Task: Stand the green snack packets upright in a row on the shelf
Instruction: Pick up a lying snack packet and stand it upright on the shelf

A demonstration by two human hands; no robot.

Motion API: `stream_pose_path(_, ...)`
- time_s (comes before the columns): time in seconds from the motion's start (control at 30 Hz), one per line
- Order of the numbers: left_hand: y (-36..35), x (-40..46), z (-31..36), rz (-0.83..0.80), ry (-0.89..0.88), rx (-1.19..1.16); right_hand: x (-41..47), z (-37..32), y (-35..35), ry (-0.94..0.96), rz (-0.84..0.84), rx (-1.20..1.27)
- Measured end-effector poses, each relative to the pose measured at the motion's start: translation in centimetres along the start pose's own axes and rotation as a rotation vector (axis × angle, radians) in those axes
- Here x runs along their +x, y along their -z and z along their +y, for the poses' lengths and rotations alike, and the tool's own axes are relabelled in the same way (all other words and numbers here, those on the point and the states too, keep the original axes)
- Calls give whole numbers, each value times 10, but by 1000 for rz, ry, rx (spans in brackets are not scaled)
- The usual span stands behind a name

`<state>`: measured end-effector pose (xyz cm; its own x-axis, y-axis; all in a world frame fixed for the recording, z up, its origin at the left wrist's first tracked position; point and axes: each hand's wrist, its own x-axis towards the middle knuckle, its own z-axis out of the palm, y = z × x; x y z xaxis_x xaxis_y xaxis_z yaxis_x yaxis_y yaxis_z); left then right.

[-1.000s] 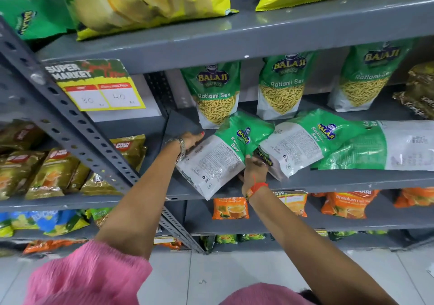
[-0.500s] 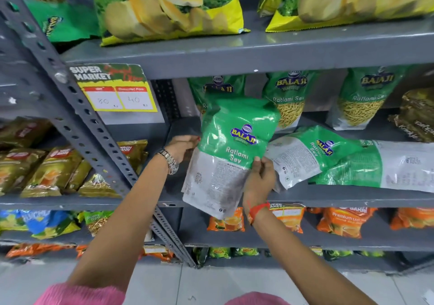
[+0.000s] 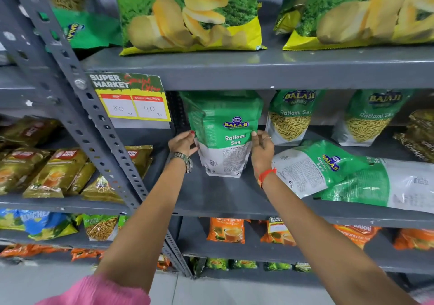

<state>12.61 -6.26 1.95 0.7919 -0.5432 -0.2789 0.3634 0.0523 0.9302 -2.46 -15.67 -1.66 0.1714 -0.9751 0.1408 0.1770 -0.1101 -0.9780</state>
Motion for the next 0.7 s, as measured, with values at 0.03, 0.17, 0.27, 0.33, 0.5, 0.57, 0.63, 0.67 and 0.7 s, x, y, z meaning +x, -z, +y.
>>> stream_pose_path(0.03, -1, 2, -1, 13, -20, -6, 0, 1, 1, -5, -1, 0)
stream_pose_path(0.17, -3, -5, -7, 217, -350, 47, -3, 8, 10, -29, 8, -14)
stream_pose_path(0.27, -13, -37, -19, 81, -577, 241, -10, 13, 18, -31, -8, -7)
stream_pose_path(0.33, -20, -58, -31, -106, -623, 414, -22, 12, 19, -4, -42, -26)
stream_pose_path(0.5, -25, -70, -47, -160, -693, 638, -51, 12, 8, 68, -58, -75)
stream_pose_path(0.57, -20, -70, -46, -149, -656, 570, -52, 12, 4, 66, -101, -109)
stream_pose_path(0.63, -12, -62, -42, -167, -600, 455, -50, 9, 0, 53, -160, -140)
stream_pose_path(0.67, -7, -57, -41, -168, -576, 403, -49, 8, -1, 41, -168, -130)
stream_pose_path(0.7, -2, -52, -38, -154, -549, 357, -47, 6, -4, 27, -164, -95)
